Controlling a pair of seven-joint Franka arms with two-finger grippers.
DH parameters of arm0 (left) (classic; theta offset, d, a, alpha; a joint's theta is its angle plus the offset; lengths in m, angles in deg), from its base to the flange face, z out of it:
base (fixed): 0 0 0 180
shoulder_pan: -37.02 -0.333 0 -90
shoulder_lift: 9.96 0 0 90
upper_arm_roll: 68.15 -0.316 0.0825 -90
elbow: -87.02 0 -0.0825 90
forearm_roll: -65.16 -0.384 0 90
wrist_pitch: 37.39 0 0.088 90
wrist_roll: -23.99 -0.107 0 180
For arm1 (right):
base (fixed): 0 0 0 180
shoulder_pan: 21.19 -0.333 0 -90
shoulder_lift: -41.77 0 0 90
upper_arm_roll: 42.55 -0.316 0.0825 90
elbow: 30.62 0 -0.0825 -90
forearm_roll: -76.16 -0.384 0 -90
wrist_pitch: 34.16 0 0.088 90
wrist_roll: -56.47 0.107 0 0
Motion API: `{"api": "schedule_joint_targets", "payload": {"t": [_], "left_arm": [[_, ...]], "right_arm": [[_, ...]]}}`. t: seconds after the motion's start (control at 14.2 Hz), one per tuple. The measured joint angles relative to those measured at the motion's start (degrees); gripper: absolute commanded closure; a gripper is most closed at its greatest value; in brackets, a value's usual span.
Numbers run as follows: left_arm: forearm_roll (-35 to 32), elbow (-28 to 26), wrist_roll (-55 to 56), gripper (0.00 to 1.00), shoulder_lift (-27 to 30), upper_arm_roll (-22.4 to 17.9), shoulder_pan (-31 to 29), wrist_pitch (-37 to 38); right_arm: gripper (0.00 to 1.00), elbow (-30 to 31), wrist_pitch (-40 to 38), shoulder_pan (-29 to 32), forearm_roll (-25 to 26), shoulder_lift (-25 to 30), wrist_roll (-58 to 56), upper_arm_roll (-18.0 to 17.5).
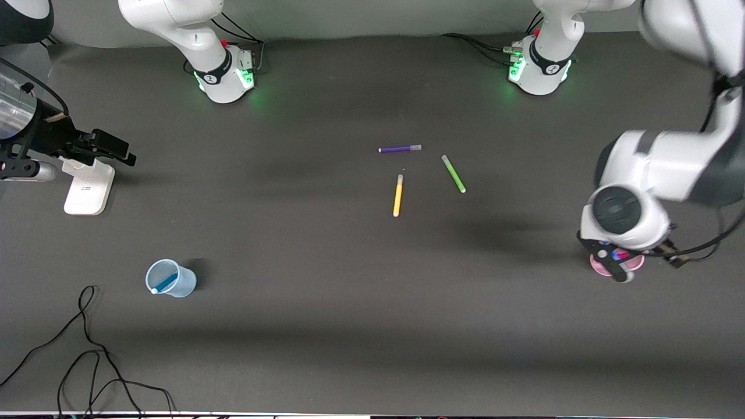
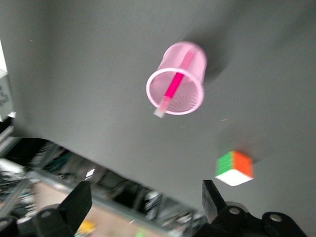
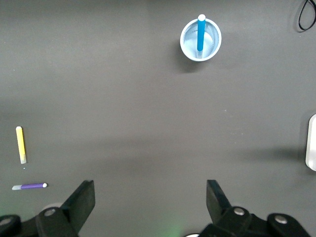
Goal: Place pink and blue markers in matching cups
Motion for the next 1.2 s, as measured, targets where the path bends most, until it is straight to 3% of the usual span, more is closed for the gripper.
{"api": "schedule_joint_targets", "payload": {"t": [0.28, 0.64, 0.85, 1.2], "left_arm": [[18.11, 13.14, 2.45, 0.0, 1.28, -0.85, -1.26, 8.91], [29.72, 19.58, 23.23, 0.0, 1.01, -0.9, -3.62, 14.25], [32.17, 22.5, 32.32, 0.0, 0.7, -0.68, -3.56, 14.07], [32.28, 26.92, 33.59, 0.0, 0.06, -0.9, -5.57, 13.37]], "right_arm": [[0.0, -0.06, 0.14, -1.72, 0.39, 0.0, 0.0, -0.06], [0.0, -0.13, 0.13, -1.78, 1.4, -0.01, 0.0, -0.06], [0.0, 0.06, 0.53, -2.62, 4.87, -0.35, -0.1, -0.08], [0.0, 0.03, 0.74, -2.96, 5.3, -0.6, -2.53, 0.04]]}}
